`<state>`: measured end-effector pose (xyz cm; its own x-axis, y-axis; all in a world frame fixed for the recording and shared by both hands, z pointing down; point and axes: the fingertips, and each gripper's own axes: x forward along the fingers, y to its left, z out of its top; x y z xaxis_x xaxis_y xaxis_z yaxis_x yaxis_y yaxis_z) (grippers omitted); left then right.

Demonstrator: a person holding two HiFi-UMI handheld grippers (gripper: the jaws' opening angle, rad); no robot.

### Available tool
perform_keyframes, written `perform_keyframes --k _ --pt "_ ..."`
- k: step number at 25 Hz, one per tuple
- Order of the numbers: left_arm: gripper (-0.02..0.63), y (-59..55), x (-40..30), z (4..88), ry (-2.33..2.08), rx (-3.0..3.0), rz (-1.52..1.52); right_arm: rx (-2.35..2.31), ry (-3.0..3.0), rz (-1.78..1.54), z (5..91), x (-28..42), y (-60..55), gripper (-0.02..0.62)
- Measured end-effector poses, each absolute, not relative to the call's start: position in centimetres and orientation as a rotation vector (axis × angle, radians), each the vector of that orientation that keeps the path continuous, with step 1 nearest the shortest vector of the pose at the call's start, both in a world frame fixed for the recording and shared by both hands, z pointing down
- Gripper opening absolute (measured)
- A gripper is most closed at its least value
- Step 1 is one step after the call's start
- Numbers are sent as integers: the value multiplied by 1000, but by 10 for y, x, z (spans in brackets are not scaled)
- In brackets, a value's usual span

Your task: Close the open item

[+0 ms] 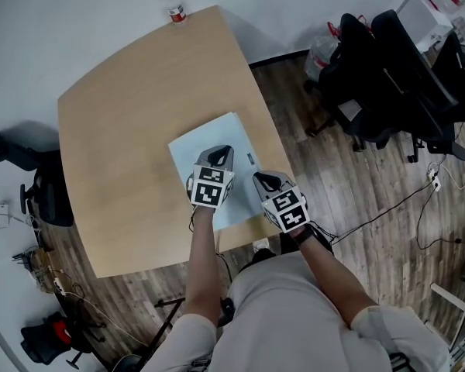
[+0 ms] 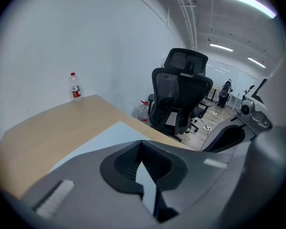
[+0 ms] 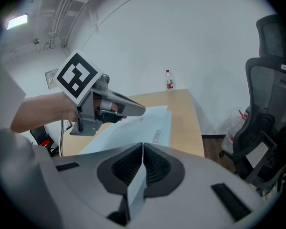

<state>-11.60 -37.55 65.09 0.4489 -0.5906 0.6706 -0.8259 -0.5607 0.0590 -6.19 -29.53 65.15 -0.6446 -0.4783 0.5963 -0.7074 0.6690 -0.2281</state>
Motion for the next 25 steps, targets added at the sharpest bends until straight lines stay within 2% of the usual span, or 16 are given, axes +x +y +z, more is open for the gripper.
perform_keyframes --k 25 --pt "9 -374 -115 700 -1102 2203 903 893 -2300 642 693 -54 -299 14"
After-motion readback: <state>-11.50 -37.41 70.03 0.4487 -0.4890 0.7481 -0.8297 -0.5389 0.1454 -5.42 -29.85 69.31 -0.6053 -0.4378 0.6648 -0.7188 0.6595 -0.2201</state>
